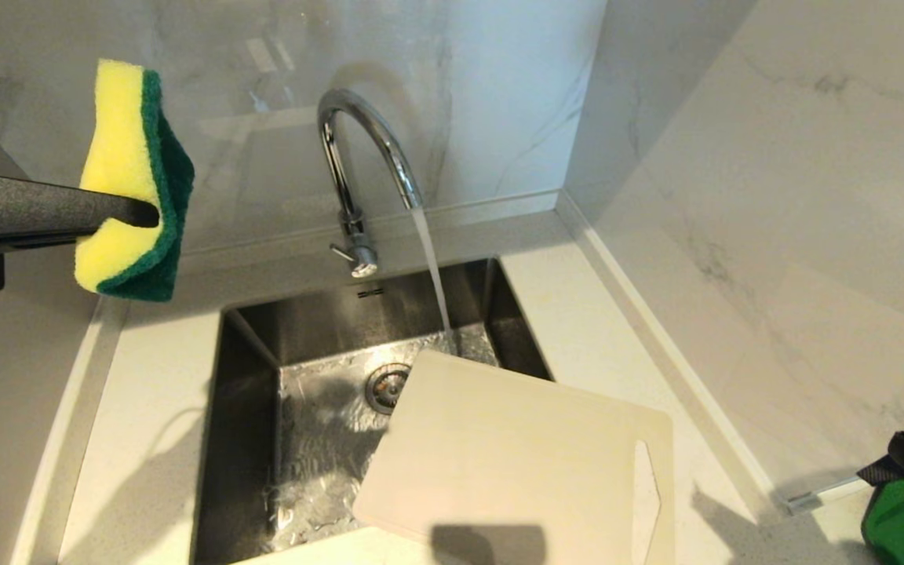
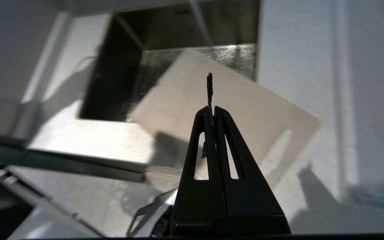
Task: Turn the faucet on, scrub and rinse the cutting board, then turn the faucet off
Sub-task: Put down the cleaning cloth
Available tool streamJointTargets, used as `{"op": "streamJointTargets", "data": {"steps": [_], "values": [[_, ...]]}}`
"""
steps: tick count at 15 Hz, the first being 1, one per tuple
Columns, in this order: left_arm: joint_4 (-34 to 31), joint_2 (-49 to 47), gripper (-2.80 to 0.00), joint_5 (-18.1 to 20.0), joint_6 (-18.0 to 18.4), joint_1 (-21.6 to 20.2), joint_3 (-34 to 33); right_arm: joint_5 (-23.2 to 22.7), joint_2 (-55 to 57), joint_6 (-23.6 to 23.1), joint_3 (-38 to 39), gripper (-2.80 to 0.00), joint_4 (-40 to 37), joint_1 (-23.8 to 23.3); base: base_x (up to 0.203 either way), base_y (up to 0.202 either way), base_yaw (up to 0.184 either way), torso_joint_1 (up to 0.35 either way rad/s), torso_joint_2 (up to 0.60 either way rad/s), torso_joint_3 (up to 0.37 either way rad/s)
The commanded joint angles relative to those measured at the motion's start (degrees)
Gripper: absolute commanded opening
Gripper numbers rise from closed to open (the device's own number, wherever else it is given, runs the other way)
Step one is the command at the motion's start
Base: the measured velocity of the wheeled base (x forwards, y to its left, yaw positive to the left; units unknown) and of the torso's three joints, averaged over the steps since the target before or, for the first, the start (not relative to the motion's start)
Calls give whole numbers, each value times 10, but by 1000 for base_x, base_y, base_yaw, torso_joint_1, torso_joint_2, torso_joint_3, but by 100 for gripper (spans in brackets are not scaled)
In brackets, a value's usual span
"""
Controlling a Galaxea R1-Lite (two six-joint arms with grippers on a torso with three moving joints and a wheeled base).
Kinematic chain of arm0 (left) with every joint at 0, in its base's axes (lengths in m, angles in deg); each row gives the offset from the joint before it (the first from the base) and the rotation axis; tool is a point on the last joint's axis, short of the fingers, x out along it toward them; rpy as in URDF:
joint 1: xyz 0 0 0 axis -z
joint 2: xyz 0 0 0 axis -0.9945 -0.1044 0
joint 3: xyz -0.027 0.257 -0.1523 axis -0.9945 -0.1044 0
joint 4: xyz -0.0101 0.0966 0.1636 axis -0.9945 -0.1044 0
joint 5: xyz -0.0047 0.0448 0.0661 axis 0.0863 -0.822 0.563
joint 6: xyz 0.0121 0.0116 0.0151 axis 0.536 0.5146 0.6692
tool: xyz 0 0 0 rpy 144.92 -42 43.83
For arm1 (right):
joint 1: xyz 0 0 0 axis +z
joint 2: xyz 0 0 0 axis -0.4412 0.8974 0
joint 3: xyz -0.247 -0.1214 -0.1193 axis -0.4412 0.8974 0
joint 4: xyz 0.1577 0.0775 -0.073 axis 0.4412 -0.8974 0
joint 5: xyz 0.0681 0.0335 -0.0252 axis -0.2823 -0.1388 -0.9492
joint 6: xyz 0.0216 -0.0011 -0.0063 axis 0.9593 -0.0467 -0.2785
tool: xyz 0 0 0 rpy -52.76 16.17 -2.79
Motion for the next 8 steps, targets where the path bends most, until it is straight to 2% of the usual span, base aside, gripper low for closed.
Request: {"op": "streamJointTargets", "data": {"steps": [1,3,4,6,7,8], "values": [[-1,-1,-280,2,-1,5,3,-73,-33,7,-3,-280,6,0,0,0,0,0,0,0],[-1,-1,-280,1,1,17,13,-146,-45,43,-7,-280,80,-3,0,0,0,0,0,0],[-2,-1,-280,1,2,22,12,-193,-47,80,-16,-280,123,-3,0,0,0,0,0,0],[-1,-2,-280,1,5,30,8,-223,-49,131,-42,-280,142,-2,0,0,0,0,0,0],[-1,-2,-280,1,5,33,7,-226,-47,138,-43,-280,143,-10,0,0,0,0,0,0],[-1,-3,-280,2,5,35,6,-230,-47,144,-41,-280,144,-39,0,0,0,0,0,0]]}}
